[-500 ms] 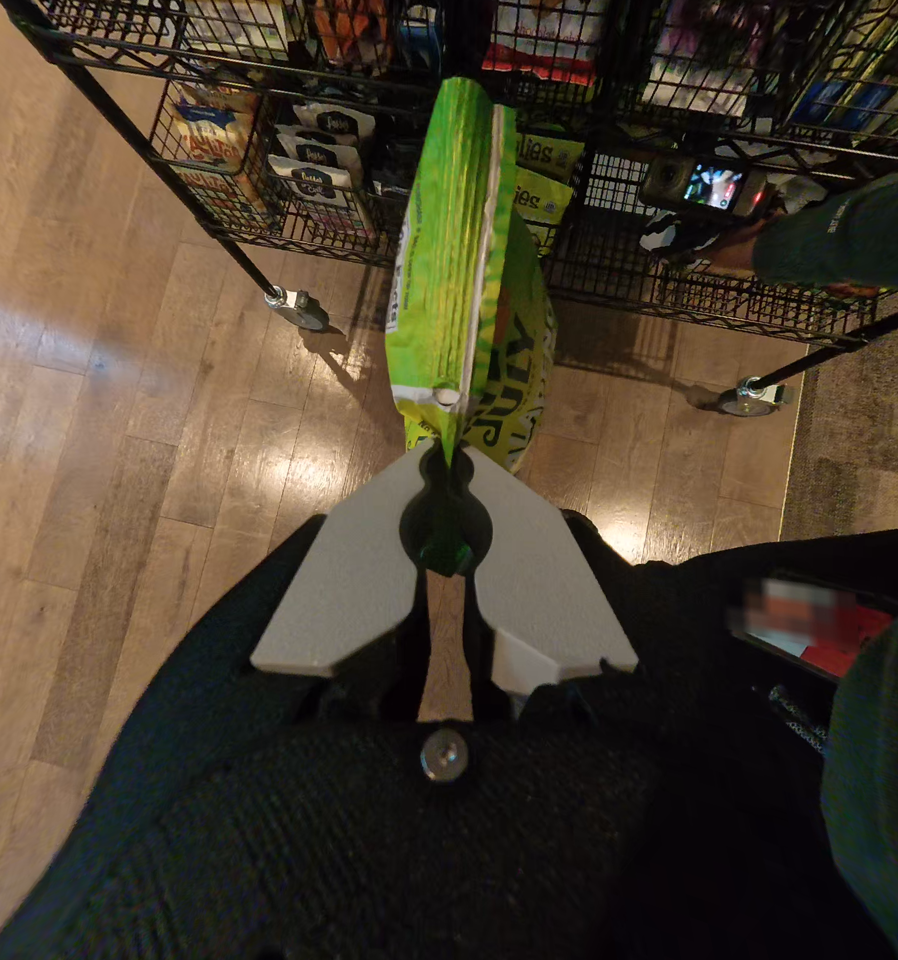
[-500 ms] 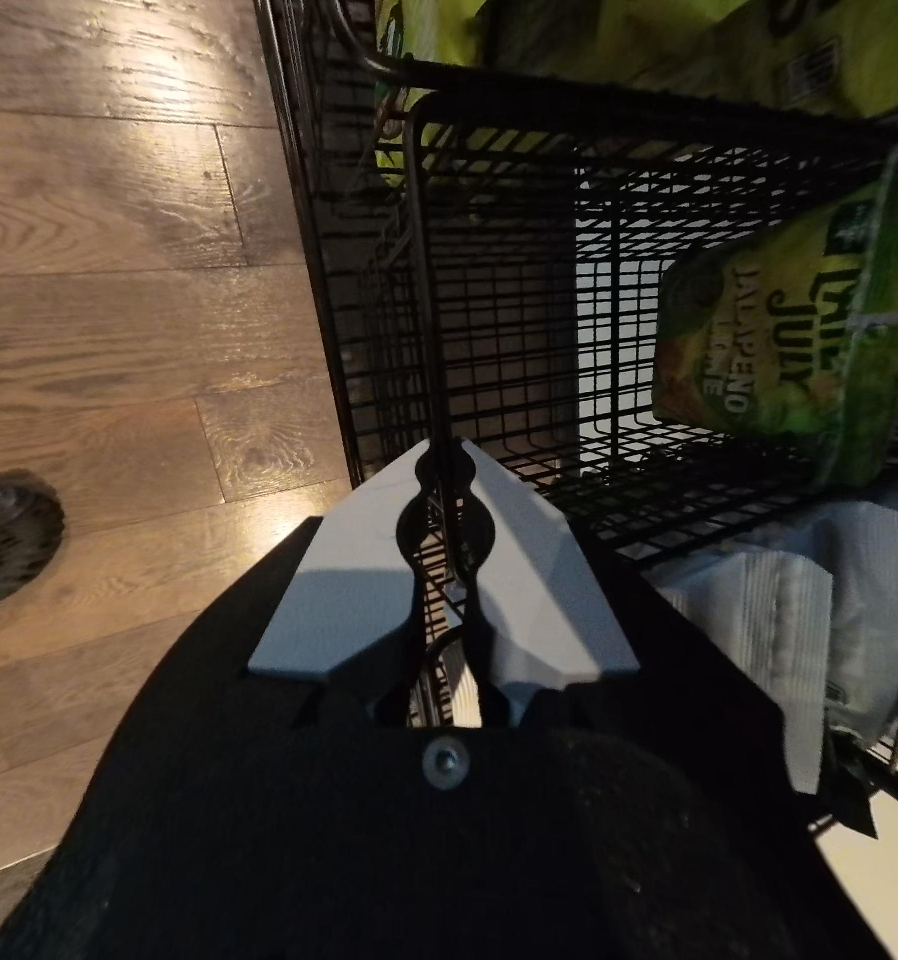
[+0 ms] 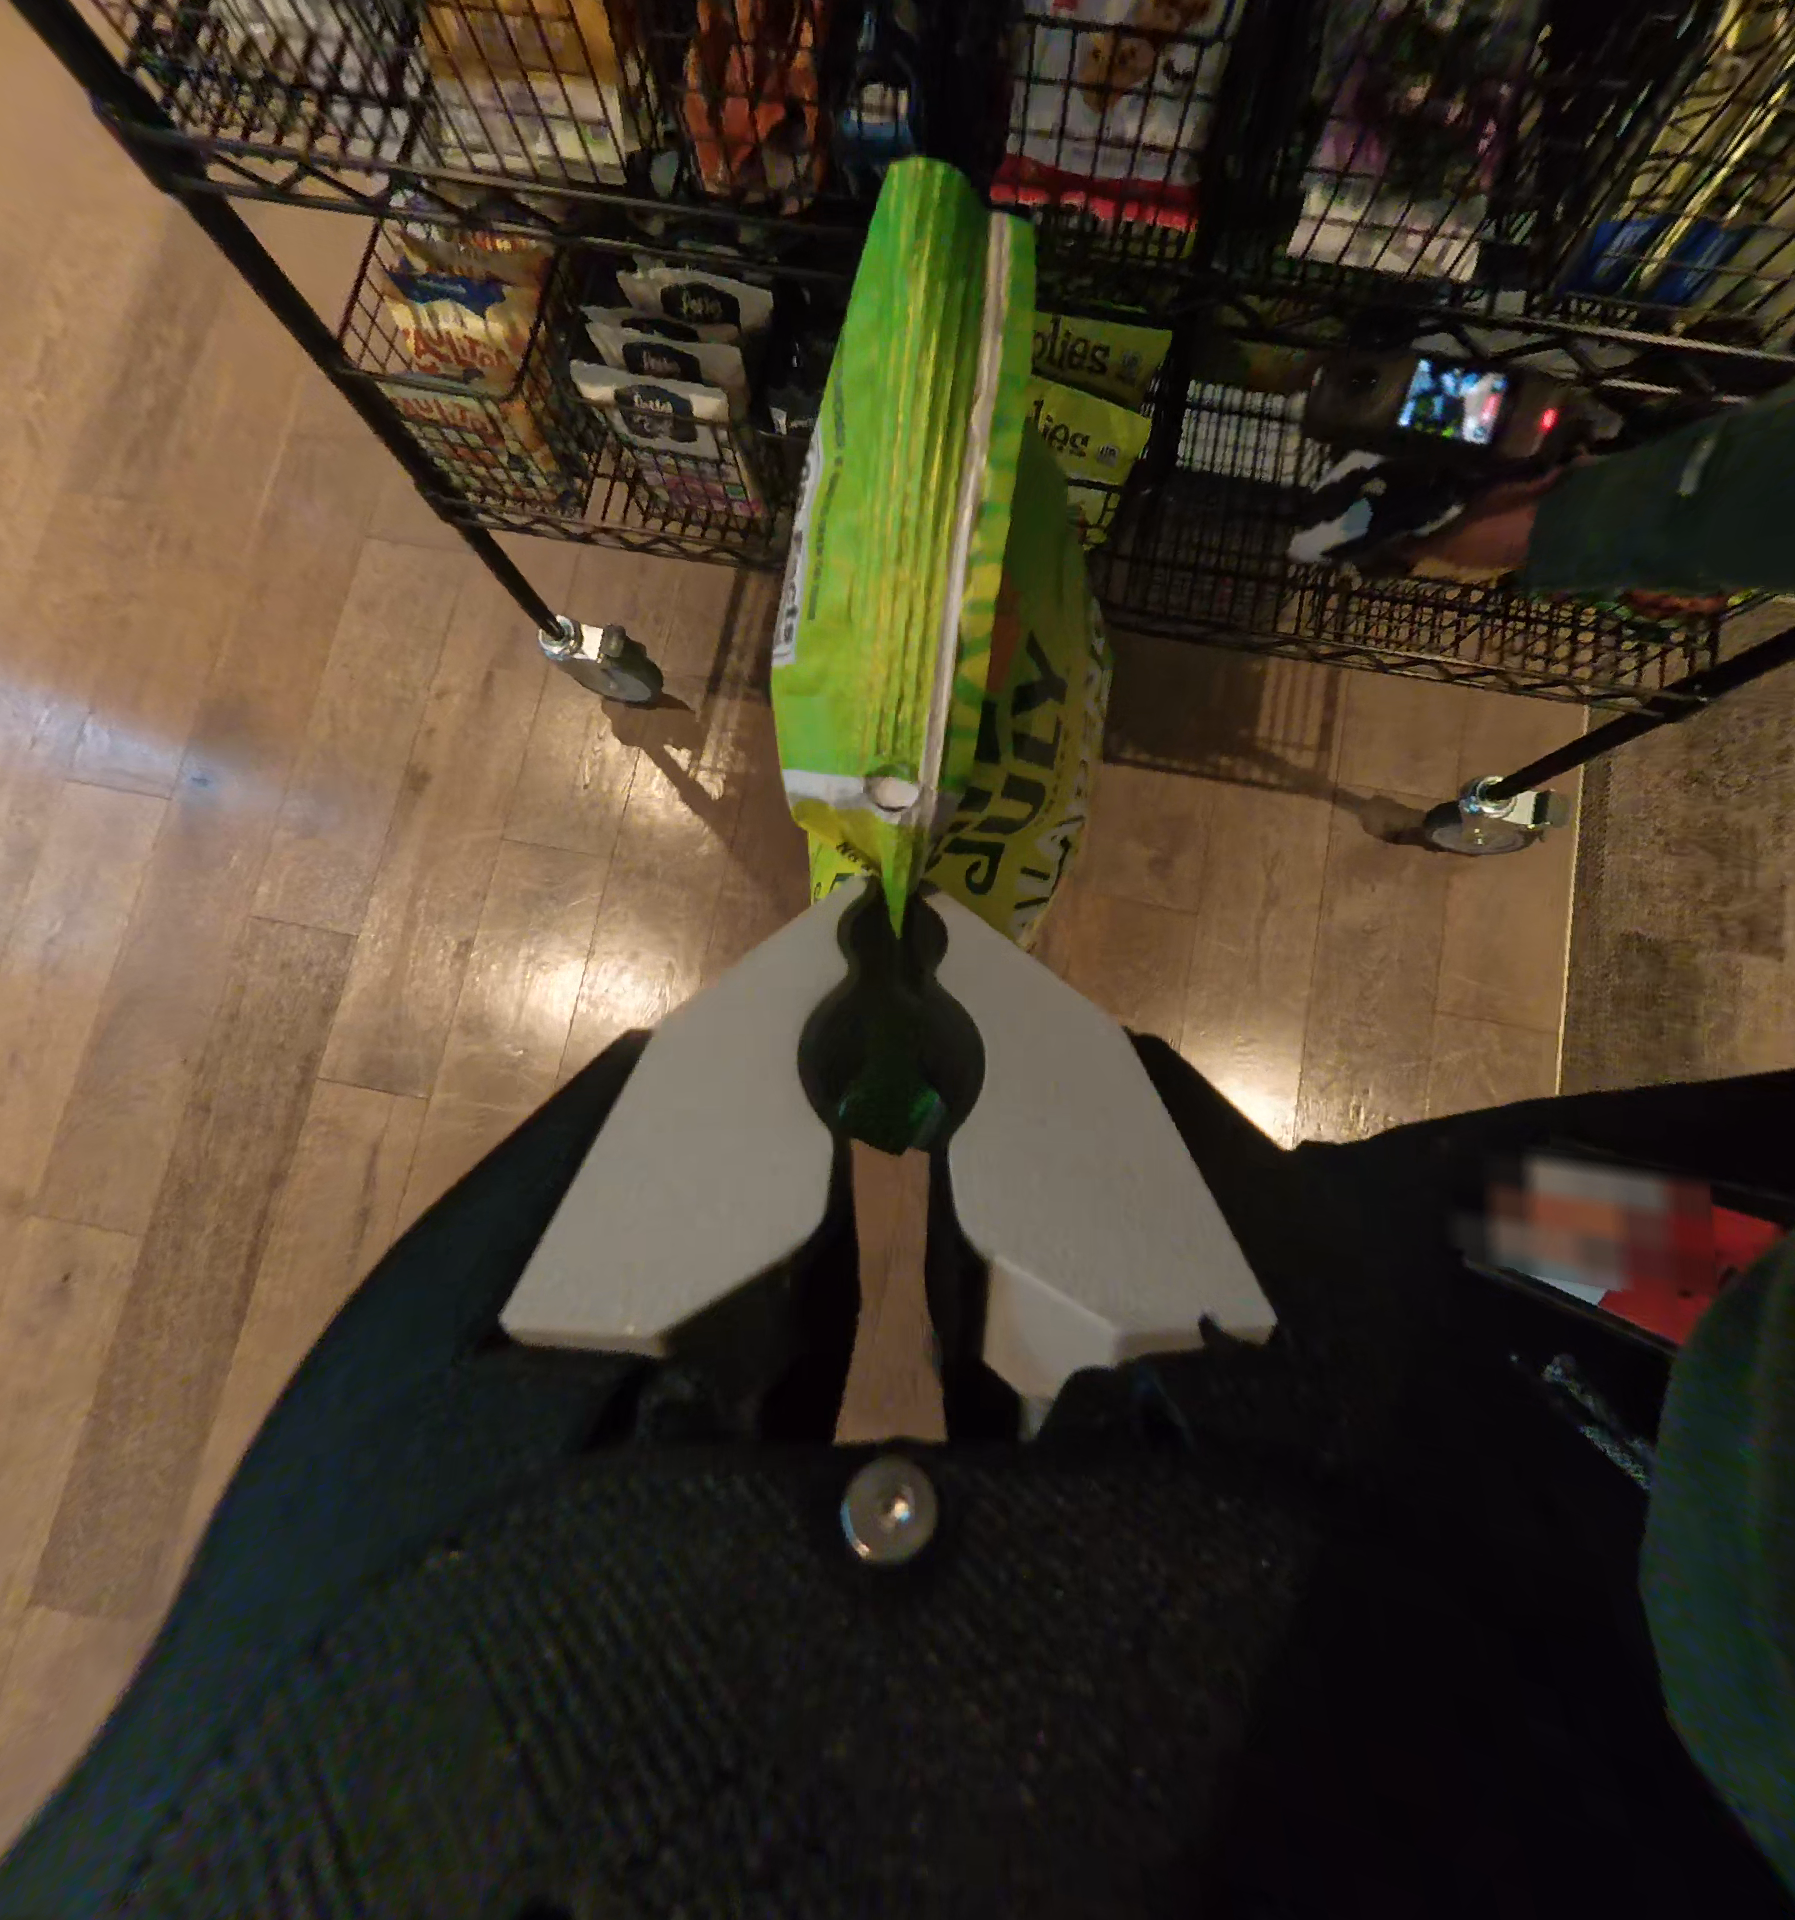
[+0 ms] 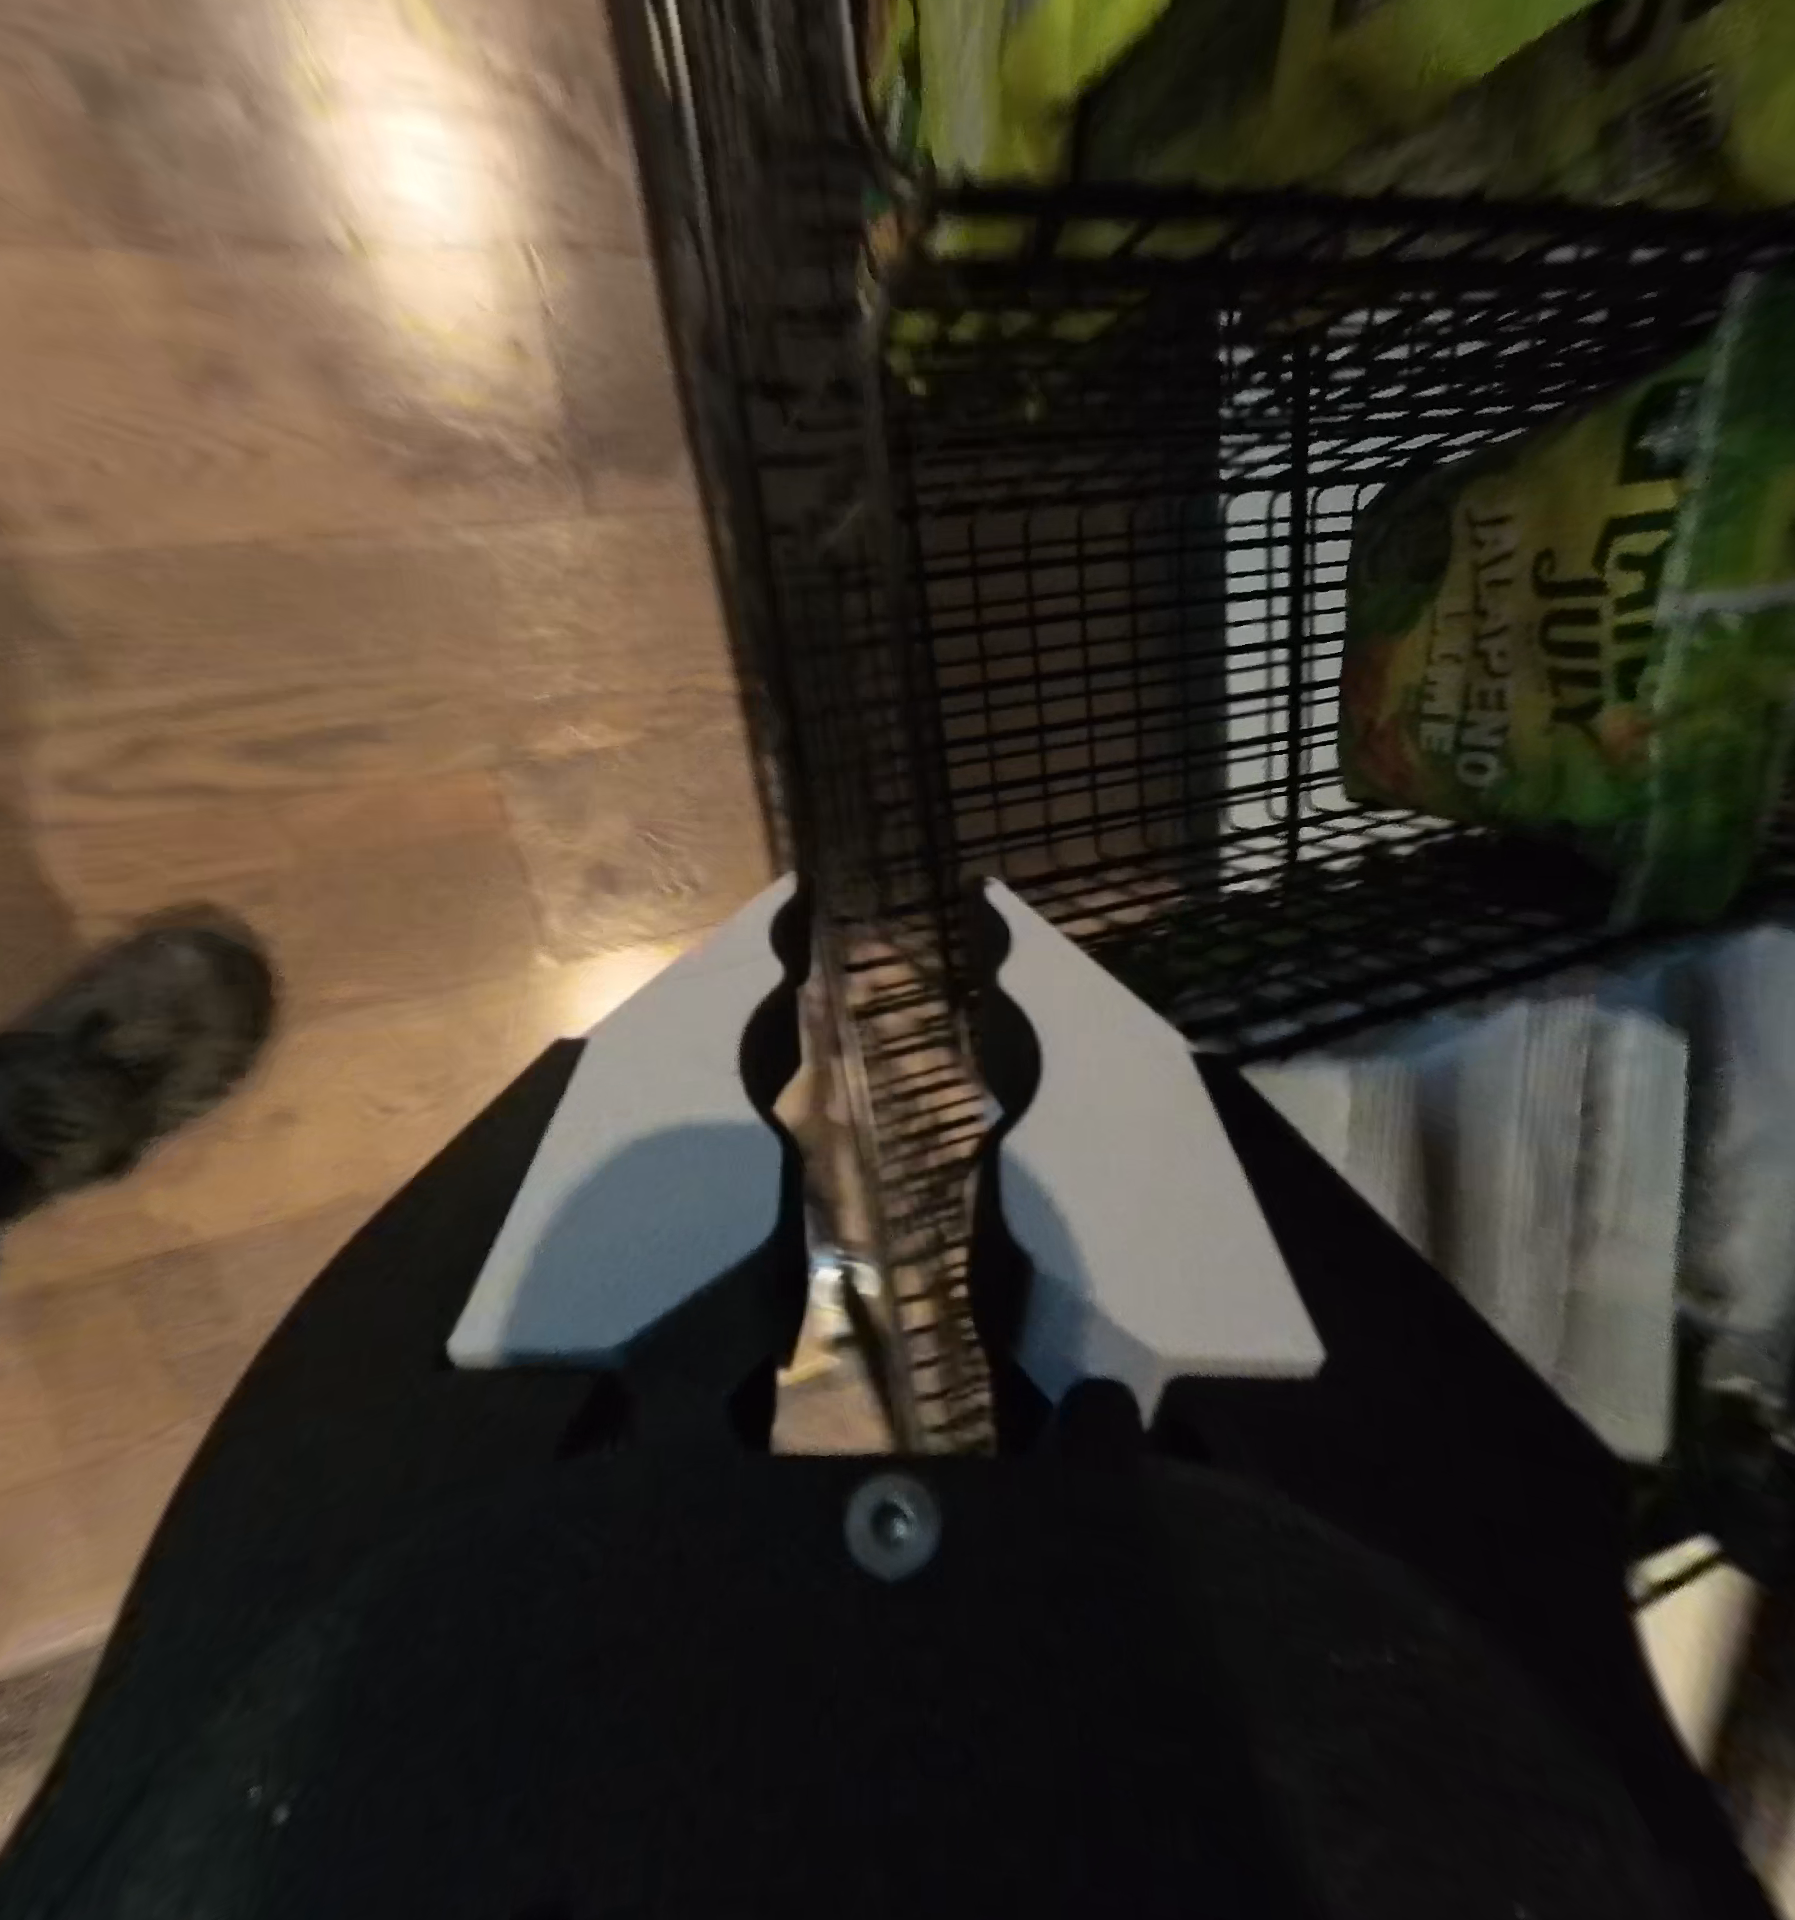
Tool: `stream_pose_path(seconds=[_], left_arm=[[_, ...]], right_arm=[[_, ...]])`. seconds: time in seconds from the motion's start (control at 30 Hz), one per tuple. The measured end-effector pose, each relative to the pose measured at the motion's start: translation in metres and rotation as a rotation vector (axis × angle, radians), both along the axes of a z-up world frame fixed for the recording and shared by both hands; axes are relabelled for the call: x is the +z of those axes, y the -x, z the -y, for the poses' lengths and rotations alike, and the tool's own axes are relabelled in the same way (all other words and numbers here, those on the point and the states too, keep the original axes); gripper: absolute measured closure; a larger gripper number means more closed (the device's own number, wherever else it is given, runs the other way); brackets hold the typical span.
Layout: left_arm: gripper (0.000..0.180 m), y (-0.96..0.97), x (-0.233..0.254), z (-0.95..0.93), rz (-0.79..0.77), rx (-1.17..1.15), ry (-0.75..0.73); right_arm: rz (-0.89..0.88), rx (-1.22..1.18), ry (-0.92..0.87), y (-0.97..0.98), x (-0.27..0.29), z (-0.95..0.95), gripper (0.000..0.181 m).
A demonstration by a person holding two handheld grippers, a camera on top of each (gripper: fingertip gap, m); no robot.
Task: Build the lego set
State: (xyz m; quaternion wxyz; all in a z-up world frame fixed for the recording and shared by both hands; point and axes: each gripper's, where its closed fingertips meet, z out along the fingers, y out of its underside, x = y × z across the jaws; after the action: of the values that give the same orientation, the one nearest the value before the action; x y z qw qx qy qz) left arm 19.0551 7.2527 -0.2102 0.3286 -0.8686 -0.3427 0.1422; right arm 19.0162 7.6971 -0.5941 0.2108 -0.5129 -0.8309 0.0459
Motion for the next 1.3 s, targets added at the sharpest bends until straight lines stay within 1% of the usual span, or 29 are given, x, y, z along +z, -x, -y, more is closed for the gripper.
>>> stream_pose_path(seconds=[0.03, 0.1, 0.17, 0.23, 0.3, 0.37, 0.43, 0.53, 0.6, 0.67, 0.73, 0.77, 0.8, 0.83, 0.87, 0.9, 0.97, 1.07, 1.13, 1.17, 1.23, 1.27, 1.3], left_arm=[[0.179, 0.003, 0.002, 0.004, -0.003, -0.006, -0.013], [0.179, 0.012, 0.005, 0.014, -0.004, -0.016, -0.044], [0.18, 0.021, 0.01, 0.029, -0.001, -0.03, -0.072], [0.18, 0.032, 0.015, 0.052, 0.011, -0.06, -0.091], [0.179, 0.046, 0.02, 0.081, 0.009, -0.096, -0.102], [0.179, 0.058, 0.024, 0.115, 0.034, -0.152, -0.125], [0.179, 0.072, 0.03, 0.156, 0.041, -0.218, -0.145], [0.178, 0.09, 0.046, 0.224, 0.043, -0.311, -0.19], [0.178, 0.1, 0.059, 0.271, 0.05, -0.361, -0.211], [0.178, 0.11, 0.074, 0.319, 0.044, -0.404, -0.199], [0.178, 0.118, 0.087, 0.363, 0.046, -0.431, -0.194], [0.178, 0.123, 0.094, 0.384, 0.042, -0.432, -0.197], [0.178, 0.128, 0.101, 0.407, 0.046, -0.424, -0.205], [0.177, 0.133, 0.105, 0.432, 0.058, -0.41, -0.212], [0.176, 0.14, 0.108, 0.457, 0.07, -0.386, -0.226], [0.175, 0.149, 0.114, 0.481, 0.067, -0.342, -0.267], [0.173, 0.17, 0.132, 0.531, 0.043, -0.23, -0.398], [0.158, 0.211, 0.16, 0.614, -0.072, -0.016, -0.588], [0.153, 0.236, 0.175, 0.67, -0.164, 0.102, -0.704], [0.149, 0.249, 0.178, 0.699, -0.21, 0.156, -0.742], [0.132, 0.274, 0.182, 0.757, -0.279, 0.246, -0.804], [0.127, 0.288, 0.185, 0.787, -0.321, 0.296, -0.826], [0.127, 0.304, 0.188, 0.82, -0.363, 0.357, -0.821]], right_arm=[[-0.023, -0.023, 0.037, -0.005, 0.011, 0.011, 0.149], [-0.081, -0.038, 0.128, -0.012, 0.042, 0.046, 0.144], [-0.174, -0.01, 0.254, -0.01, 0.088, 0.099, 0.14], [-0.272, 0.045, 0.435, 0.0, 0.152, 0.167, 0.135], [-0.333, 0.128, 0.613, 0.012, 0.224, 0.244, 0.133], [-0.315, 0.262, 0.787, 0.018, 0.294, 0.33, 0.132], [-0.32, 0.41, 0.893, 0.028, 0.358, 0.413, 0.132], [-0.345, 0.64, 0.967, 0.052, 0.443, 0.532, 0.132], [-0.342, 0.844, 0.938, 0.069, 0.486, 0.614, 0.129], [-0.353, 1.061, 0.876, 0.082, 0.522, 0.696, 0.123], [-0.334, 1.26, 0.815, 0.094, 0.542, 0.775, 0.119], [-0.299, 1.362, 0.769, 0.097, 0.542, 0.808, 0.123], [-0.266, 1.464, 0.733, 0.099, 0.542, 0.838, 0.138], [-0.238, 1.546, 0.74, 0.102, 0.545, 0.865, 0.164], [-0.192, 1.593, 0.758, 0.108, 0.547, 0.889, 0.176], [-0.152, 1.608, 0.782, 0.12, 0.549, 0.913, 0.177], [-0.063, 1.586, 0.948, 0.145, 0.561, 0.963, 0.18], [0.102, 1.506, 1.196, 0.19, 0.573, 1.039, 0.181], [0.236, 1.46, 1.327, 0.221, 0.575, 1.096, 0.181], [0.294, 1.429, 1.376, 0.238, 0.574, 1.125, 0.181], [0.429, 1.382, 1.471, 0.272, 0.572, 1.188, 0.181], [0.484, 1.366, 1.503, 0.289, 0.571, 1.223, 0.181], [0.556, 1.349, 1.535, 0.305, 0.573, 1.255, 0.181]])
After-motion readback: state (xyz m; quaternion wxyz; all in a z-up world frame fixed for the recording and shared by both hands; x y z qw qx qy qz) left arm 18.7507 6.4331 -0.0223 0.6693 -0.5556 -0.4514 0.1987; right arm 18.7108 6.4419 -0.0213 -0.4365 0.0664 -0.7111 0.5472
